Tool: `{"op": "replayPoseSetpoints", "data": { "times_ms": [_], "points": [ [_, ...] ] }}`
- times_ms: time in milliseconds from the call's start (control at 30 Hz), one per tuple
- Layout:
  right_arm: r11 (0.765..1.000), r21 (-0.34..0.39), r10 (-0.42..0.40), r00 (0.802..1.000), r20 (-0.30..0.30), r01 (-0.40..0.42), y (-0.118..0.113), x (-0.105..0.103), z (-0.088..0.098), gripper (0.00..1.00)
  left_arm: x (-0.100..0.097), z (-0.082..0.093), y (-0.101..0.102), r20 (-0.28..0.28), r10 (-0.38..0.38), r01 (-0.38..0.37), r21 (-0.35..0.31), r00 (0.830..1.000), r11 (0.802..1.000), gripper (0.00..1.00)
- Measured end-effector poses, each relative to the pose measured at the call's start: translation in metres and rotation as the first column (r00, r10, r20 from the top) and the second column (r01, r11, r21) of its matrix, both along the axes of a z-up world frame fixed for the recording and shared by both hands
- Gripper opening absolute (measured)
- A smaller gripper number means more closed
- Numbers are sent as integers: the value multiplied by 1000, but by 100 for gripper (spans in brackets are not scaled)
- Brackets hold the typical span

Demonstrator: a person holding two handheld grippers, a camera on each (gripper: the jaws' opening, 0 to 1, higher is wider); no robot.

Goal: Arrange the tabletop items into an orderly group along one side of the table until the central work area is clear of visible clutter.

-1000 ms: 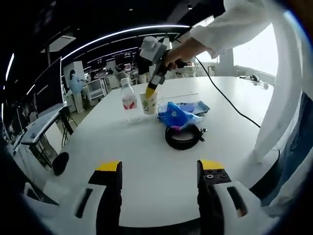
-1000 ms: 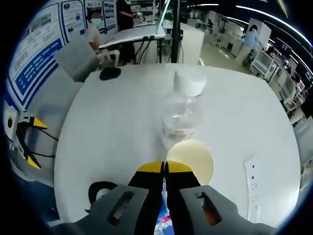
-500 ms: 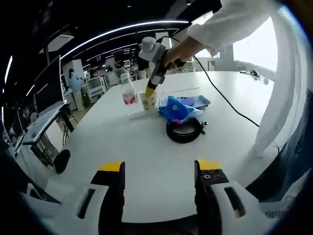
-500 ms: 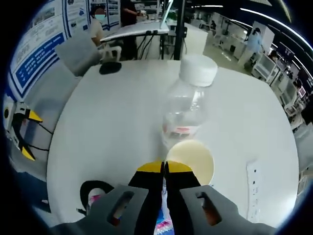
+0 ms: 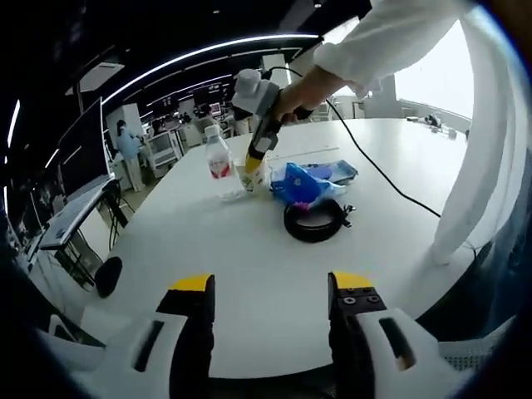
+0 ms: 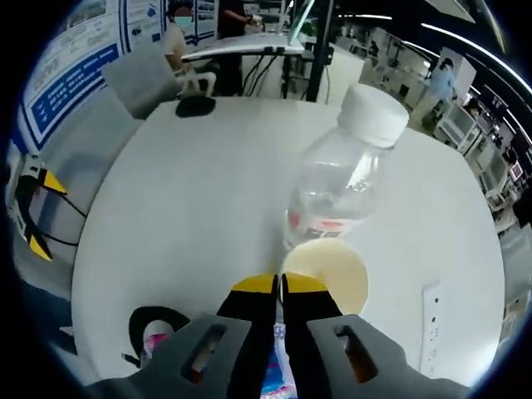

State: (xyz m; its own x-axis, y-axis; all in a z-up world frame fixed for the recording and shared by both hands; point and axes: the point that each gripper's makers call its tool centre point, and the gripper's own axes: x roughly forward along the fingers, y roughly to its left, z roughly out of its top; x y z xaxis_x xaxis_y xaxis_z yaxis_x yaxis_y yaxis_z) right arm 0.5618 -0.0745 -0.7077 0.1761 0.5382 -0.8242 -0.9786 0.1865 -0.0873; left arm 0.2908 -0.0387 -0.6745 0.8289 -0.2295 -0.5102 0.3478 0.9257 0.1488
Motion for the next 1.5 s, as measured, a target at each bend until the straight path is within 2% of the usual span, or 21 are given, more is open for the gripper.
{"op": "replayPoseSetpoints", "data": {
  "times_ms": [133, 267, 367, 467, 567, 700, 867, 933, 1200, 1300, 1500],
  "points": [
    [1000, 8, -12, 1000, -2, 12, 1, -3, 3, 0, 0, 0, -1, 1, -4, 4, 1, 1000, 1000, 55],
    [999, 24, -31, 999, 11, 30, 1, 0, 7, 16, 0, 0, -1, -2, -3, 3, 3, 1000, 1000, 54],
    [999, 28, -26, 999, 29, 25, -1, 1, 13, 18, -1, -1, 0, -4, -3, 3, 7, 1000, 1000, 54],
    [995, 76, -73, 996, 45, 69, -4, 0, 27, 29, -1, -2, 0, -8, -2, 2, 10, 1000, 1000, 54],
    [983, 147, -114, 993, 35, 107, -8, -6, 40, 38, -1, -2, 2, -9, 8, -8, 7, 1000, 1000, 55],
    [975, 165, -144, 989, -22, 145, -22, -22, 48, 44, 0, -3, 0, -11, 1, -1, 1, 1000, 1000, 56],
    [969, 180, -169, 985, -25, 171, -40, -32, 57, 59, 0, -4, 1, -20, 11, -11, -5, 1000, 1000, 56],
    [961, 196, -191, 981, -42, 196, -47, -37, 61, 61, 0, -5, 1, -25, 6, -6, -4, 1000, 1000, 57],
    [944, 228, -234, 971, -50, 239, -74, -52, 74, 69, 0, -7, 1, -32, 6, -6, -4, 999, 1000, 59],
    [938, 235, -250, 967, -45, 254, -82, -54, 78, 72, 1, -6, 0, -30, 2, -2, -2, 1000, 1000, 59],
    [922, 258, -284, 957, -59, 289, -95, -53, 87, 73, 3, -5, -1, -32, -1, 1, -4, 999, 1000, 59]
  ]
}}
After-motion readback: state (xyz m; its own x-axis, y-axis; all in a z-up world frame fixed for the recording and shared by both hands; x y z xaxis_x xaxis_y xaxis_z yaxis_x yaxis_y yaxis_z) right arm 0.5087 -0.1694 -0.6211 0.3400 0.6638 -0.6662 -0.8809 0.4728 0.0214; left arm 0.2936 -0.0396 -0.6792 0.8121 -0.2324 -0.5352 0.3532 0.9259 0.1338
